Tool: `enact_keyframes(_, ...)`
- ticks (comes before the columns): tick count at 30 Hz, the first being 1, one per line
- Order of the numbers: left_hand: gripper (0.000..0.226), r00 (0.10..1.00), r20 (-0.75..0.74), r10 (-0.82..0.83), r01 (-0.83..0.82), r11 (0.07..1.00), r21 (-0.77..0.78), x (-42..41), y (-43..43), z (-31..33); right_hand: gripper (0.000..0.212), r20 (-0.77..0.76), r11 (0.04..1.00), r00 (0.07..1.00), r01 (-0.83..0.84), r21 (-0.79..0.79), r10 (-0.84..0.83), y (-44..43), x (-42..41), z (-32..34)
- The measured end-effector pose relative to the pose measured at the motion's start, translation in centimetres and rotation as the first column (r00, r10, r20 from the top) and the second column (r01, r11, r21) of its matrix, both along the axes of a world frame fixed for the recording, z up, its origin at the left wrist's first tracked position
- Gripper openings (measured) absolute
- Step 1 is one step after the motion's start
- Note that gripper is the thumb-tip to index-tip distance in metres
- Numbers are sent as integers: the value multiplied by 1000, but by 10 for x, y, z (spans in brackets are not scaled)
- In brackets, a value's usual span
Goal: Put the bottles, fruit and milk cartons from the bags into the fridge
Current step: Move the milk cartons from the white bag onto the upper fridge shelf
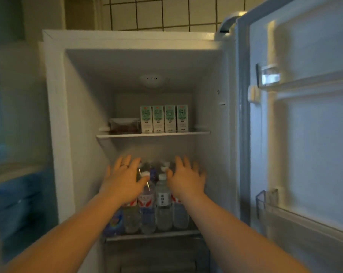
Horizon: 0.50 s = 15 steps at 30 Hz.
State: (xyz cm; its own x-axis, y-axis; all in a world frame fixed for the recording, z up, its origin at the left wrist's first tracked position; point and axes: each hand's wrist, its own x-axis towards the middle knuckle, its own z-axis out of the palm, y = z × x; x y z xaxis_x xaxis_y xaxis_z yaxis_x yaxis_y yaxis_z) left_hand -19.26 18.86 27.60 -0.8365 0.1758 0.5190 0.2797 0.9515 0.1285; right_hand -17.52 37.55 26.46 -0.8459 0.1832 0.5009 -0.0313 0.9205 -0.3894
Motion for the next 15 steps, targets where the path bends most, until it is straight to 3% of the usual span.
enact_keyframes(4, 68, 997, -54, 61, -62, 998, -3, 60, -15, -39, 60, -26, 996, 996, -89, -28, 88, -15, 42, -32)
enact_keyframes(15, 72, 961, 199, 191, -210, 974, 79, 232, -39, -126, 62, 119, 935, 944, -277, -223, 308, -47, 186, -124)
